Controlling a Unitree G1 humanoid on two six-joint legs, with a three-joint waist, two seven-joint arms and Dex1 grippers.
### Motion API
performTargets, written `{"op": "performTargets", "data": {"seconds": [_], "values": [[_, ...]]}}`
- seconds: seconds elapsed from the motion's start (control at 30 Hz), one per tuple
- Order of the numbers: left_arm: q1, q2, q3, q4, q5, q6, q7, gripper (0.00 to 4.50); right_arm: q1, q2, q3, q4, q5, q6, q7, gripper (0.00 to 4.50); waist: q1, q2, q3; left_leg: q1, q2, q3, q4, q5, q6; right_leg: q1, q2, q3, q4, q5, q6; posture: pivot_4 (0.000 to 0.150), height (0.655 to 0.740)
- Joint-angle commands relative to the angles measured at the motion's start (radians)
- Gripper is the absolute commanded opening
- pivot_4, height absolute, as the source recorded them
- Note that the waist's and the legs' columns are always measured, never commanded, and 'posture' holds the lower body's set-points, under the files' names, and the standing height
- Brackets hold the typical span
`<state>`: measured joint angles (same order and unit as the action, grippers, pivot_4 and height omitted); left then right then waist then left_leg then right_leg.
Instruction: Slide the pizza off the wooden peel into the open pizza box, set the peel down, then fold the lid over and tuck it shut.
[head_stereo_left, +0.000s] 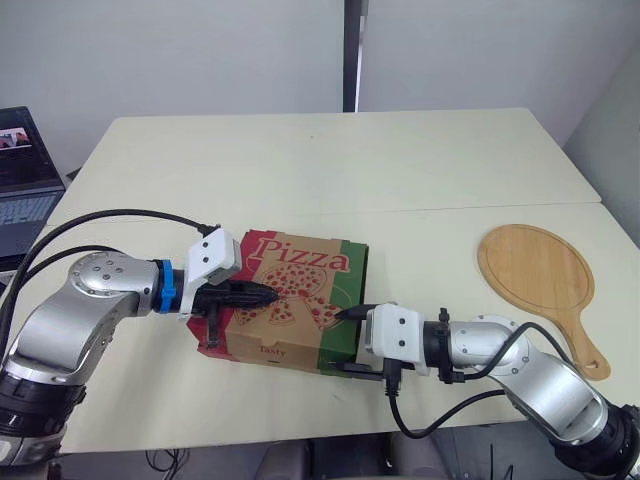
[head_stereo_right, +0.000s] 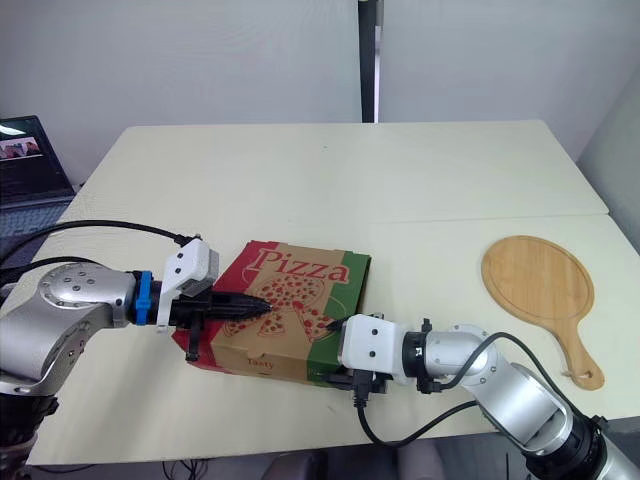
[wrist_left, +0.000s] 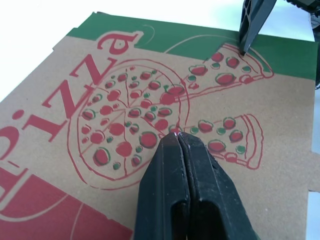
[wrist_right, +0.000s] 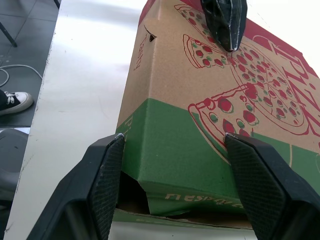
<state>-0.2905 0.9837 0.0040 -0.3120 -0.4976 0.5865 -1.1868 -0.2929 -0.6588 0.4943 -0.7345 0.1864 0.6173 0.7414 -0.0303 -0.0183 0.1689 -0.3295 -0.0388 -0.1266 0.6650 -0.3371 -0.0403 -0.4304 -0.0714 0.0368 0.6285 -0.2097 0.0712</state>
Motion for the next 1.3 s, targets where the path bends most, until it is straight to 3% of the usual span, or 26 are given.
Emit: {"op": "performTargets", "data": {"seconds": [0.03,0.77,1.13,1.3], "values": [[-0.014,-0.001,0.019,-0.01,-0.012,0.001,0.001,0.0,-0.006,0.012,-0.008,0.003,-0.028,-0.02,-0.012,3.41,0.0,0.0,0.0,0.0,0.0,0.0,0.0,0.0,0.0,0.0,0.0,0.0,0.0,0.0,0.0,0.15,0.74],[0.052,0.023,0.003,-0.023,0.041,-0.052,-0.017,0.0,0.009,0.027,-0.032,-0.02,-0.049,0.028,-0.015,3.41,0.0,0.0,0.0,0.0,0.0,0.0,0.0,0.0,0.0,0.0,0.0,0.0,0.0,0.0,0.0,0.15,0.74],[0.079,0.016,-0.004,-0.006,0.071,-0.09,-0.007,0.0,0.132,0.002,-0.282,-0.166,0.225,0.145,0.032,3.41,0.001,0.0,0.0,0.0,0.0,0.0,0.0,0.0,0.0,0.0,0.0,0.0,0.0,0.0,0.0,0.15,0.74],[0.078,0.008,-0.009,0.003,0.08,-0.101,-0.005,0.0,0.065,0.04,-0.242,-0.092,0.202,0.153,-0.022,3.24,-0.001,0.0,0.0,0.001,0.0,0.0,0.0,0.0,0.0,0.0,0.0,0.0,0.0,0.0,0.0,0.15,0.74]]}}
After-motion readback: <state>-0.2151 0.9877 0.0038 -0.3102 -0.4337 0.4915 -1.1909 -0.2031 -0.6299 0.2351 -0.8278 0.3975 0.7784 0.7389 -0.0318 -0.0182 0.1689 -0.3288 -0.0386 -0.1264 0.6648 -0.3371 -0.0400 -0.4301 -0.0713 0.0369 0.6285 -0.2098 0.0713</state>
